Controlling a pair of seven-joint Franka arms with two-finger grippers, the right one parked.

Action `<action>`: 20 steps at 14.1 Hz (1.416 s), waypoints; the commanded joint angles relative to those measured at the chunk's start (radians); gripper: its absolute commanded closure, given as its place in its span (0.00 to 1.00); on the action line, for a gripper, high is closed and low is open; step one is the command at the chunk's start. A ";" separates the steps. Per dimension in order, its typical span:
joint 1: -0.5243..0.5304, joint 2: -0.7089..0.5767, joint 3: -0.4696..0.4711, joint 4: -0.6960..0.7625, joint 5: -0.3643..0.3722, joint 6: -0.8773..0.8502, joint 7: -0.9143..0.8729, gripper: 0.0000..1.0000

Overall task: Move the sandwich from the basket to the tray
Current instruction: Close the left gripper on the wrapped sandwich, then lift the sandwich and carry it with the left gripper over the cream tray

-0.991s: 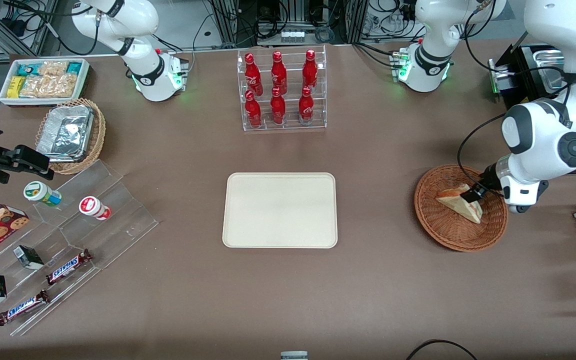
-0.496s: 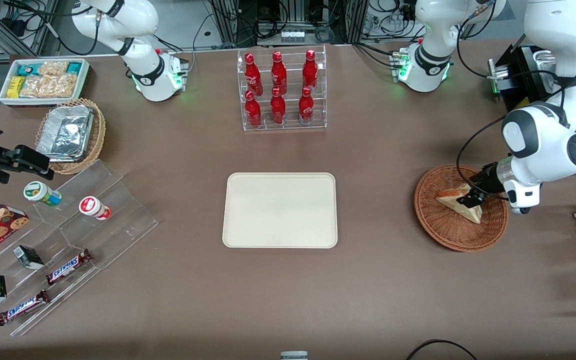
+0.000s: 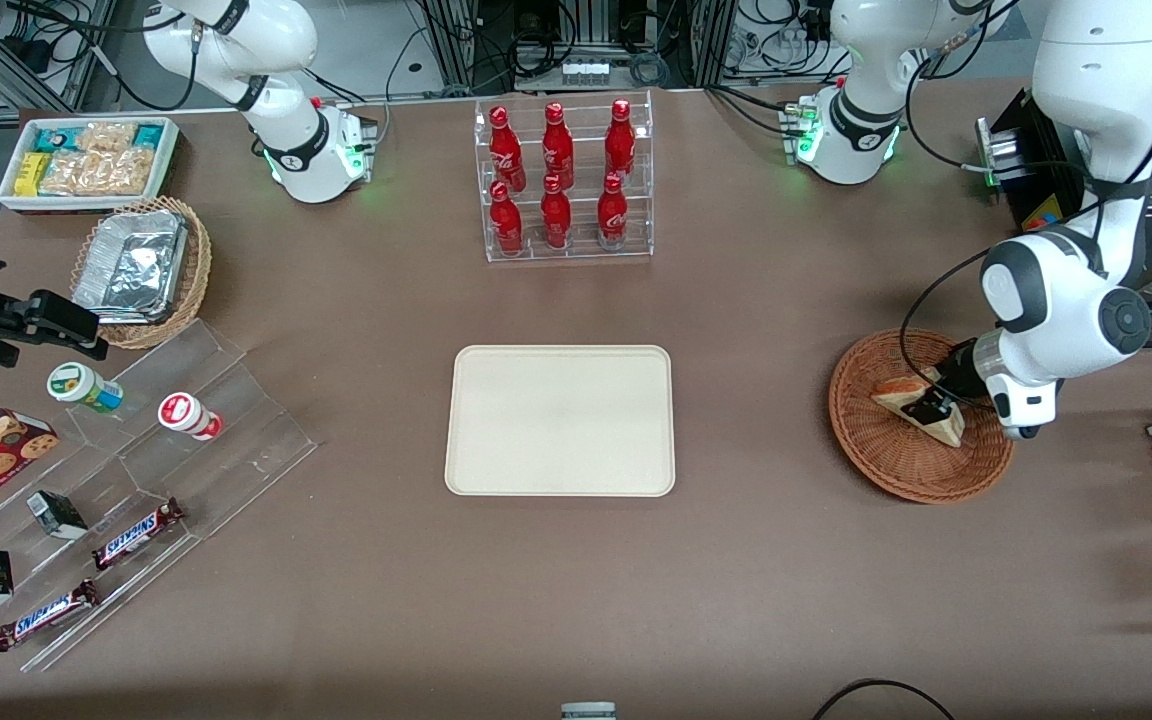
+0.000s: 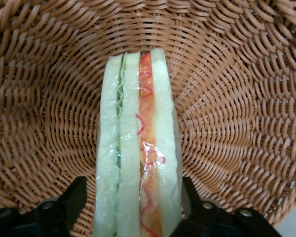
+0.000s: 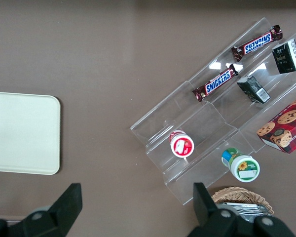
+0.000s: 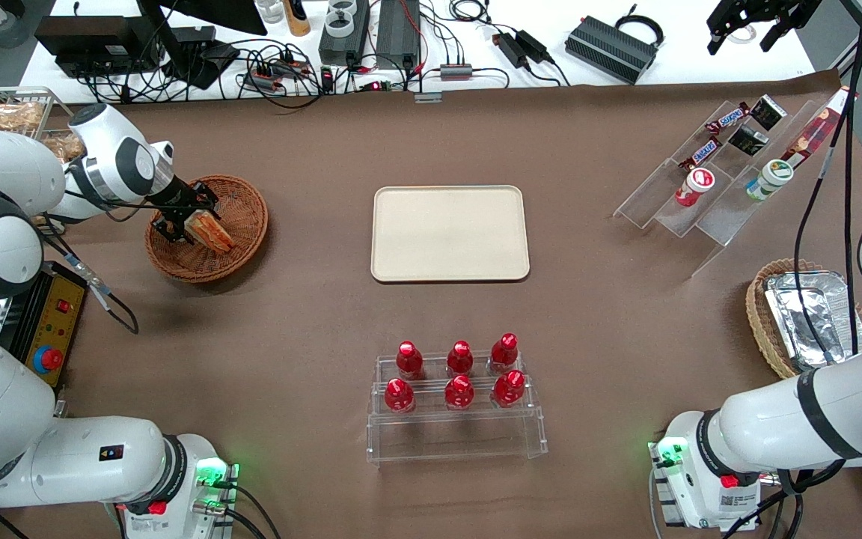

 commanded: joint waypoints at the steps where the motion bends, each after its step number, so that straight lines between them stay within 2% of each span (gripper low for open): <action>1: -0.028 -0.017 0.000 0.019 0.056 -0.007 -0.010 0.47; 3: -0.052 -0.038 0.001 0.039 0.062 -0.045 -0.021 0.53; 5: -0.077 -0.054 0.001 0.126 0.073 -0.189 -0.018 0.58; 6: -0.105 -0.054 -0.005 0.188 0.112 -0.272 -0.019 0.60; 8: -0.227 -0.043 -0.006 0.265 0.198 -0.353 -0.032 0.60; 12: -0.419 0.030 -0.009 0.366 0.211 -0.343 -0.036 0.63; 15: -0.495 0.076 -0.011 0.411 0.206 -0.328 -0.022 0.64; 18: -0.610 0.184 -0.009 0.507 0.211 -0.318 -0.022 0.64; 20: -0.653 0.242 -0.011 0.565 0.237 -0.306 0.016 0.65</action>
